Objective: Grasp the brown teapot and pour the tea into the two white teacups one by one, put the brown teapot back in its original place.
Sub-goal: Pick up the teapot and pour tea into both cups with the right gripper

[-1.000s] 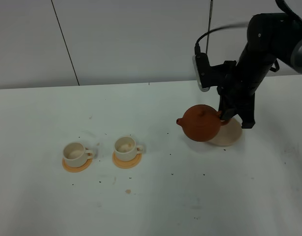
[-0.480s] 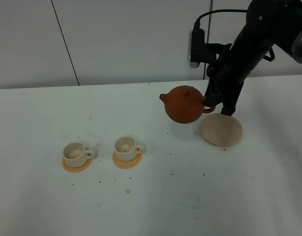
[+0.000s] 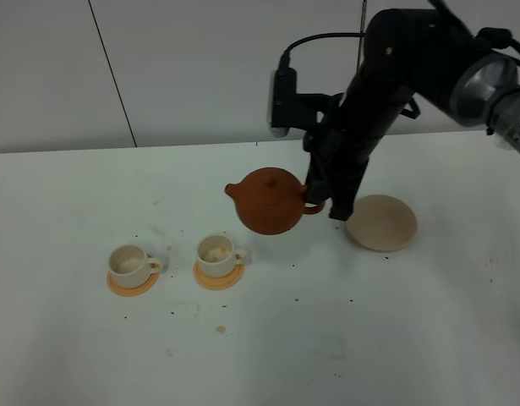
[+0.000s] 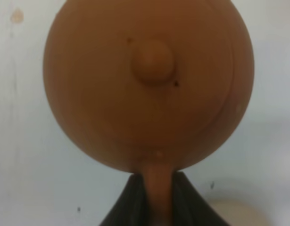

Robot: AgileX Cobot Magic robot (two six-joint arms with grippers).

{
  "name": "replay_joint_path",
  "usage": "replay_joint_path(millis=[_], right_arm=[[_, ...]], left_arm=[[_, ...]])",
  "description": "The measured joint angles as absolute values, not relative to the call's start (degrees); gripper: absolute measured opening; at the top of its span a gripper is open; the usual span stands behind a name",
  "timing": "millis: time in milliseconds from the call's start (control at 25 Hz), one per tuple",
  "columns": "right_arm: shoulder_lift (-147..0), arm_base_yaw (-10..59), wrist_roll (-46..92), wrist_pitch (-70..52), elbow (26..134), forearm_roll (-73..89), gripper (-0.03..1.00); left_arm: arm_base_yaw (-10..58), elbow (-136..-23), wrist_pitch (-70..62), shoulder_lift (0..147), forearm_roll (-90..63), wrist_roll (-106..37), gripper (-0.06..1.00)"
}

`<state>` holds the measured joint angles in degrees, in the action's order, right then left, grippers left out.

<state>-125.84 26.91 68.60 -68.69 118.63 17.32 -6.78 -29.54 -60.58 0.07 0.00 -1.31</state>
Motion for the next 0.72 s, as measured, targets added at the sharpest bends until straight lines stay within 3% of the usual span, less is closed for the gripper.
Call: replay_joint_path(millis=[720], right_arm=[[-126.01,37.05,65.17,-58.76,118.63,15.88,0.09]], left_arm=[[-6.78,-29.54,-60.58,0.07,0.0,-1.31,0.23]])
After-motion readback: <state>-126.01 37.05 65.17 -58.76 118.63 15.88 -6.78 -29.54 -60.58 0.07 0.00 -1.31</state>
